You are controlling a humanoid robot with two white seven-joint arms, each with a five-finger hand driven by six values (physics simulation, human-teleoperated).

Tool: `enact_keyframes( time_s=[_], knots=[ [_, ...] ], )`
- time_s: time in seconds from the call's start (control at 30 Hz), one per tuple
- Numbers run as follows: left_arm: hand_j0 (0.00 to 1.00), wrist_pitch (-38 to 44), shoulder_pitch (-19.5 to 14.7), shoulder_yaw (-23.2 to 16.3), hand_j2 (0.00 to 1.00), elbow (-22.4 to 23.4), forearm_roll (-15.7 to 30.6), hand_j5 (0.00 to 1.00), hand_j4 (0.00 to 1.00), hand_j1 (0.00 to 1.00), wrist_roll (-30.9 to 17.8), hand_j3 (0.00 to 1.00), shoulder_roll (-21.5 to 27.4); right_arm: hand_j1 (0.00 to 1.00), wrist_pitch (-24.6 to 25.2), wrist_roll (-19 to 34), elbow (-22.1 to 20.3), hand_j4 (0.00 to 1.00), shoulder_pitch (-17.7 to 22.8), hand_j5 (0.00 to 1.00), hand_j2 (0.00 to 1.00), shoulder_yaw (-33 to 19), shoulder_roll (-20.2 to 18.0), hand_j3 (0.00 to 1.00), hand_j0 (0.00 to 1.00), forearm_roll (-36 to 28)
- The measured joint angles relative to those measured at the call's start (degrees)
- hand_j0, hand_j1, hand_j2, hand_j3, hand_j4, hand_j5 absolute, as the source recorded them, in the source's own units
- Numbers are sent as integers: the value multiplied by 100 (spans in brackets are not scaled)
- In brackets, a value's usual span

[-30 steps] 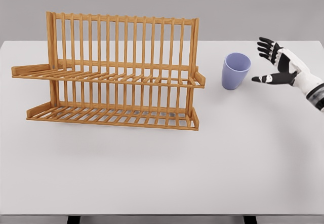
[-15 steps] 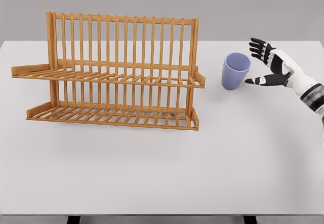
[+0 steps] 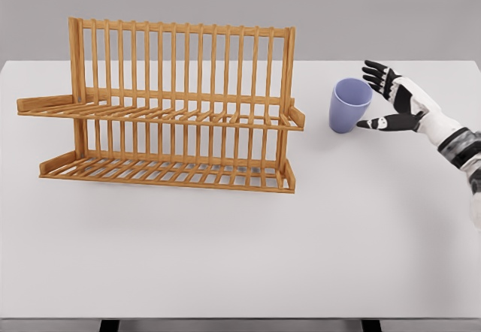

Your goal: Right arm put cup on second shelf

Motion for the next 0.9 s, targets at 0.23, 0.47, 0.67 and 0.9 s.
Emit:
enact_keyframes(
  time_s=[0.23, 0.47, 0.67, 0.9],
  knots=[
    [100, 0, 0, 0, 100, 0, 0, 100, 100, 100, -1, 100, 0, 100, 0, 0, -86, 100, 35, 100, 100, 10, 70, 100, 100, 2],
    [100, 0, 0, 2, 100, 0, 0, 100, 100, 100, -2, 100, 0, 100, 0, 0, -146, 100, 70, 100, 100, 4, 91, 100, 100, 2],
    [100, 0, 0, 0, 100, 0, 0, 100, 100, 100, -1, 100, 0, 100, 0, 0, -148, 100, 105, 100, 100, 2, 124, 100, 100, 3],
    [100, 0, 0, 1, 100, 0, 0, 100, 100, 100, -1, 100, 0, 100, 2, -3, -139, 100, 97, 100, 100, -2, 186, 100, 100, -9]
  ],
)
